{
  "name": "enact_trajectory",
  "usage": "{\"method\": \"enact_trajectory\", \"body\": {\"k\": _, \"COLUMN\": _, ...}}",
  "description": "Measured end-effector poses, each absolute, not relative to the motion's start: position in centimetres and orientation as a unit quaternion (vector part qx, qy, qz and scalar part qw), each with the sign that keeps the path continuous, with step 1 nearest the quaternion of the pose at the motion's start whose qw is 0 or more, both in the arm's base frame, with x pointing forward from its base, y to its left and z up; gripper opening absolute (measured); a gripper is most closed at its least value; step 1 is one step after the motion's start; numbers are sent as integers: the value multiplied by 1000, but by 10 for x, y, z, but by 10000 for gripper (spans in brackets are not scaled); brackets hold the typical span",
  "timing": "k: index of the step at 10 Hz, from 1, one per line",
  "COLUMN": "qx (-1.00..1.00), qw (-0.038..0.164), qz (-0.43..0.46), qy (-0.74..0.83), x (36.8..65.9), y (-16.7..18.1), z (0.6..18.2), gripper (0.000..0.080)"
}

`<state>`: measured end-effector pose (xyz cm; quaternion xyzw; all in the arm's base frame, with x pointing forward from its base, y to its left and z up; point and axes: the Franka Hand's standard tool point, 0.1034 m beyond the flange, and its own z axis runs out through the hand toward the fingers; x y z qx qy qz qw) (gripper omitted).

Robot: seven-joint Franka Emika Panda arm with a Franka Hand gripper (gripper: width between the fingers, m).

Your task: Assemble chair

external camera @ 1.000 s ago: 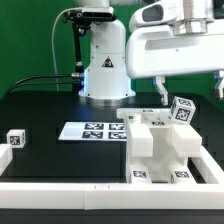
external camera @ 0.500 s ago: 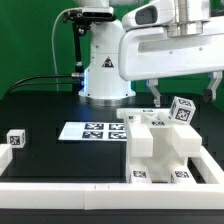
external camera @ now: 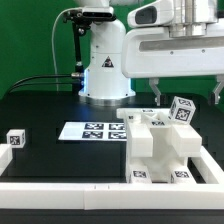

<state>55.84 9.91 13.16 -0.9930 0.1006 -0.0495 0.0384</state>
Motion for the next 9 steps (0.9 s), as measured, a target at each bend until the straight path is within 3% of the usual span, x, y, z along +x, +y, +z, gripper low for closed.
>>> {"method": "enact_trajectory", "body": {"k": 2, "qx": -993, "qw": 33, "qz": -42, "qy": 102, "x": 554, "y": 93, "z": 120, "gripper": 648}}
{"method": "enact_trajectory", "body": {"k": 4, "qx": -993, "qw": 33, "qz": -42, "qy": 105, "x": 553, "y": 95, "z": 120, "gripper": 648}}
{"method": "enact_trajectory", "body": {"k": 6, "qx": -992, "qw": 34, "qz": -41, "qy": 110, "x": 553, "y": 95, "z": 119, "gripper": 389}}
{"method": "enact_trajectory", "body": {"k": 7, "qx": -989, "qw": 36, "qz": -41, "qy": 139, "x": 554, "y": 95, "z": 120, "gripper": 389}}
{"method": "enact_trajectory", "body": {"k": 8, "qx": -985, "qw": 37, "qz": -39, "qy": 164, "x": 554, "y": 96, "z": 120, "gripper": 285}}
{"method": "enact_trajectory", "body": {"k": 9, "qx": -978, "qw": 40, "qz": -38, "qy": 203, "x": 553, "y": 96, "z": 119, "gripper": 285}}
